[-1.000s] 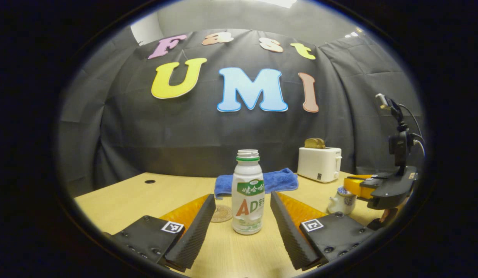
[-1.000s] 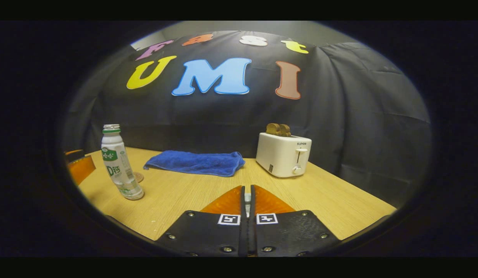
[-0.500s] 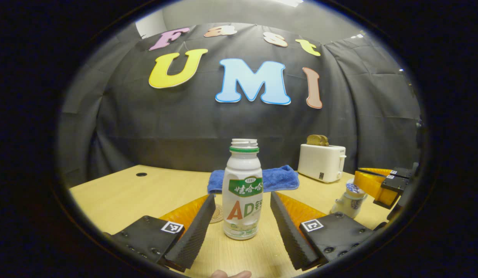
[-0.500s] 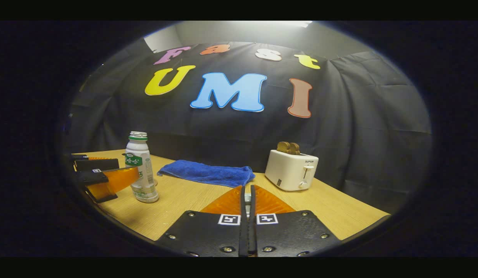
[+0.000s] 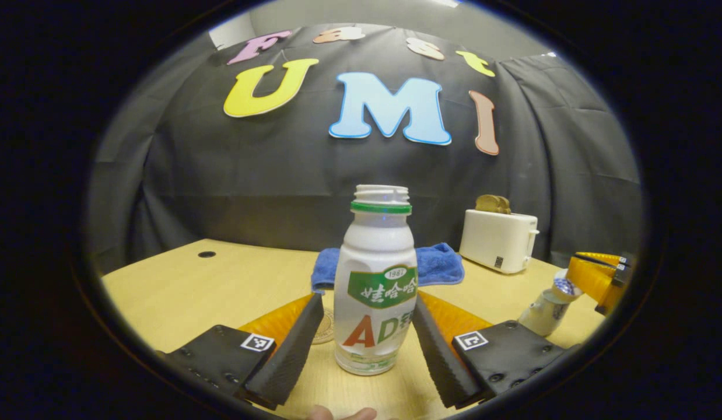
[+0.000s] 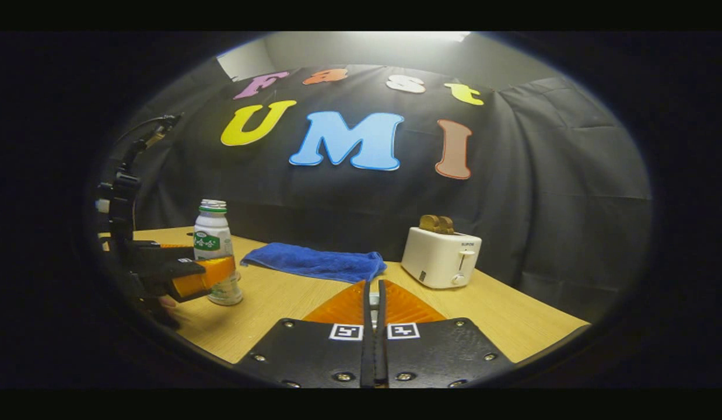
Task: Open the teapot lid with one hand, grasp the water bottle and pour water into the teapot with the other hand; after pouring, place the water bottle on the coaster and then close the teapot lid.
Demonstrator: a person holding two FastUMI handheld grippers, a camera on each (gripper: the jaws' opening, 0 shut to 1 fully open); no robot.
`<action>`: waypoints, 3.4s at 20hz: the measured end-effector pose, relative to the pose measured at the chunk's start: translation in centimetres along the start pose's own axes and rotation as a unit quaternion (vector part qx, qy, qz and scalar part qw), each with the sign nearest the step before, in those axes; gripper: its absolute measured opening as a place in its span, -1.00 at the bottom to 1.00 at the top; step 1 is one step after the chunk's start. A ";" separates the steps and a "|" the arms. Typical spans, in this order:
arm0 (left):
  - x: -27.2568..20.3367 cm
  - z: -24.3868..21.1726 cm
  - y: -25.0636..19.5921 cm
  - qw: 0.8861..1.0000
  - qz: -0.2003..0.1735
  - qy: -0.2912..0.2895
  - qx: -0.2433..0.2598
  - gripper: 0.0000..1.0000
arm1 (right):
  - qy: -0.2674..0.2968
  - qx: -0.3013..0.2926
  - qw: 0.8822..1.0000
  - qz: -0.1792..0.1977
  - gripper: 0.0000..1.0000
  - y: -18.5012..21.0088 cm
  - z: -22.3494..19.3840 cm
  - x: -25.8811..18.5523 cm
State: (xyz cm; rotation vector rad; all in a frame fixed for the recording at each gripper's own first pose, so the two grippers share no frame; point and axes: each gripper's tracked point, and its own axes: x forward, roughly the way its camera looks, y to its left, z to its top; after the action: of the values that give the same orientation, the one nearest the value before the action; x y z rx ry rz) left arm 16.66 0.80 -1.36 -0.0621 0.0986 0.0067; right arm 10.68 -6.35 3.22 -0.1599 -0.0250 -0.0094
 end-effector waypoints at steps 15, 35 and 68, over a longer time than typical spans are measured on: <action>-1.5 1.3 -1.7 0.999 -0.015 0.004 0.039 0.63 | -0.017 0.004 1.000 -0.001 -0.99 -1.0 1.9 -4.9; -0.3 -0.3 -9.4 0.941 -0.073 0.012 0.331 0.50 | 0.001 0.022 1.000 -0.021 -0.99 -5.0 -0.4 -16.0; 1.8 -1.1 -16.1 0.735 -0.113 -0.019 0.668 0.62 | 0.023 0.054 0.998 -0.034 -1.00 -9.1 -3.2 -17.6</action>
State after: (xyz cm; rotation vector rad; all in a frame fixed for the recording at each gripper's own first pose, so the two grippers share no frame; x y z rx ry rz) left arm 18.46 -15.38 -1.65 1.3925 0.0360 -0.3110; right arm -6.97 -15.74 1.07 -0.0500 0.0141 -0.0794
